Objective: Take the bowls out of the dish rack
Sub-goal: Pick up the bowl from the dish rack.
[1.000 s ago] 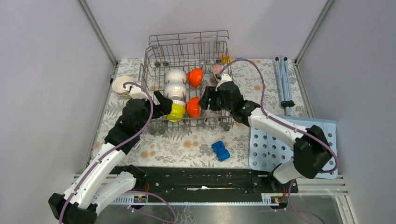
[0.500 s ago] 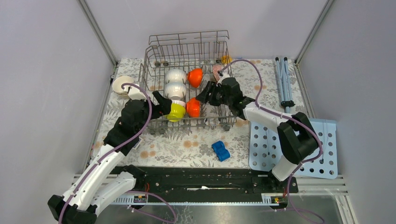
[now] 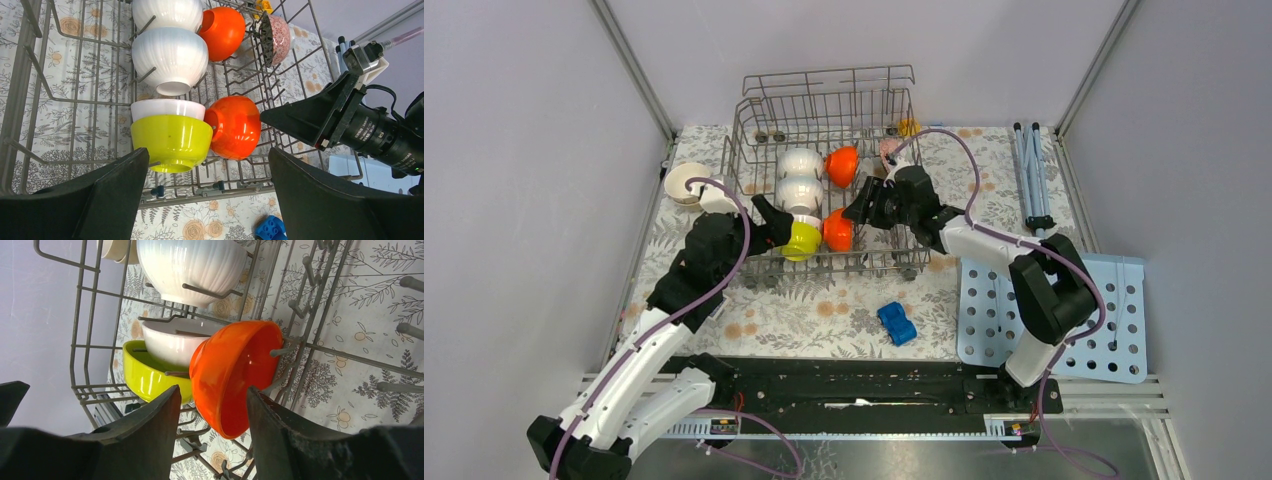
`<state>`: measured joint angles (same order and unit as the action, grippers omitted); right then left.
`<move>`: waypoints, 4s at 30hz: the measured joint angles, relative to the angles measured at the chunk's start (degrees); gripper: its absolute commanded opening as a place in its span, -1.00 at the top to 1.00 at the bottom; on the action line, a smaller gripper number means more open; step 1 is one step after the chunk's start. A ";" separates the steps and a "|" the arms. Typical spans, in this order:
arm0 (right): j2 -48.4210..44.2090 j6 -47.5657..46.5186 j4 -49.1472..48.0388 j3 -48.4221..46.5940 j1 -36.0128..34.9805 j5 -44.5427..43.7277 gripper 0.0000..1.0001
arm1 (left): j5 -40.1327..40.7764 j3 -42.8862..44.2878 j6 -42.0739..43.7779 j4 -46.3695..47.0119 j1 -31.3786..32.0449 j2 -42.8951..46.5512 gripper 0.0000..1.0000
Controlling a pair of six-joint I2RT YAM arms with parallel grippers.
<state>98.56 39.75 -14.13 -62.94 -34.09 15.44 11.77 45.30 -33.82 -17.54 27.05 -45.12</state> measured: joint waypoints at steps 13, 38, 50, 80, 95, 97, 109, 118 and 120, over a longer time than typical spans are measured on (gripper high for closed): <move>3.28 1.38 -2.54 -1.36 0.50 3.26 -0.03 | -0.81 -0.09 -0.33 0.00 0.00 0.00 -0.87; 6.88 0.28 1.66 -6.01 0.96 6.93 0.18 | -1.53 -0.52 -0.57 0.00 0.00 0.00 -0.87; 8.46 1.92 -0.33 -6.32 1.53 10.58 0.43 | -1.55 -0.81 -0.61 0.02 0.00 0.00 -0.87; 7.98 7.30 -3.17 -2.62 2.38 18.58 0.76 | -1.51 -0.81 -0.70 0.02 0.00 0.00 -0.86; 8.17 9.57 -5.53 -1.70 2.84 20.20 0.31 | -1.49 -0.83 -0.72 0.02 0.00 0.00 -0.87; 8.41 10.01 -5.90 -1.70 2.91 20.63 0.45 | -1.49 -0.83 -0.72 0.02 0.00 0.00 -0.87; 9.49 12.81 -9.25 -1.70 3.13 24.72 1.00 | -1.49 -0.83 -0.72 0.02 0.00 0.00 -0.86; 9.14 14.32 -9.66 -1.57 3.52 25.90 1.00 | -1.46 -0.83 -0.72 0.02 0.00 0.00 -0.86; 8.48 14.32 -9.14 -1.38 3.78 26.10 1.00 | -1.46 -0.83 -0.72 0.02 0.00 0.00 -0.86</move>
<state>107.04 54.06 -23.27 -64.31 -30.30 41.54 10.31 44.47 -34.54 -17.52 27.05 -45.12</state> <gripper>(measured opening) 0.029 0.933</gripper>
